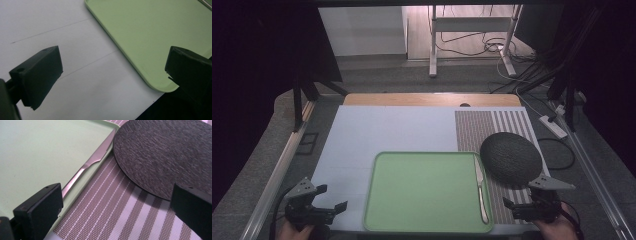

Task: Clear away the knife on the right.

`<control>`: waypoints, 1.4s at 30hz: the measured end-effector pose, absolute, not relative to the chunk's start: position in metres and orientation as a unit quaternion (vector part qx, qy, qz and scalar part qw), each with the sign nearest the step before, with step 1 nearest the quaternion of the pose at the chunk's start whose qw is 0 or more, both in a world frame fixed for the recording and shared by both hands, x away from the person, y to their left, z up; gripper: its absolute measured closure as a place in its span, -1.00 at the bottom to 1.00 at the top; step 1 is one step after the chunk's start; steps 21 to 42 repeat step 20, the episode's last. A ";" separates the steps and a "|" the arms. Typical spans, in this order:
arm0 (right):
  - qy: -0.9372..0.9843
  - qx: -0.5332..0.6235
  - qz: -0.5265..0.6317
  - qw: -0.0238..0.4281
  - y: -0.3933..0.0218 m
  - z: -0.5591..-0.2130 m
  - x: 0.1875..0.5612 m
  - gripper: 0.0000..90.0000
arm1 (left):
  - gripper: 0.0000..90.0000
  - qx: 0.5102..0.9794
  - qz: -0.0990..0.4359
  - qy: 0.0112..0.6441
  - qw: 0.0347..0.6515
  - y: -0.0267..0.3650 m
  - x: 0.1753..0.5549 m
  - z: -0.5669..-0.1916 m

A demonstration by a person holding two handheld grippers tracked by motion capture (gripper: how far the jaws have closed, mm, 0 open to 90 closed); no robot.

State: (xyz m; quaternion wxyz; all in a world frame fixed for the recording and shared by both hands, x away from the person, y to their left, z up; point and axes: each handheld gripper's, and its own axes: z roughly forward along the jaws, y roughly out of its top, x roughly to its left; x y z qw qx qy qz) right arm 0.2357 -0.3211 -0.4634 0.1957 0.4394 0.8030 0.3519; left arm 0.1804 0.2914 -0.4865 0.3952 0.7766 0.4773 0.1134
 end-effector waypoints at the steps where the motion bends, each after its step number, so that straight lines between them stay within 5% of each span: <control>1: 0.802 0.441 0.351 0.198 -0.322 -0.463 0.235 -1.00 | -0.97 0.776 0.113 0.478 0.395 0.292 0.180 -0.486; 42: 0.782 0.468 0.351 0.216 -0.337 -0.460 0.221 -1.00 | -0.97 0.775 0.112 0.478 0.398 0.292 0.181 -0.486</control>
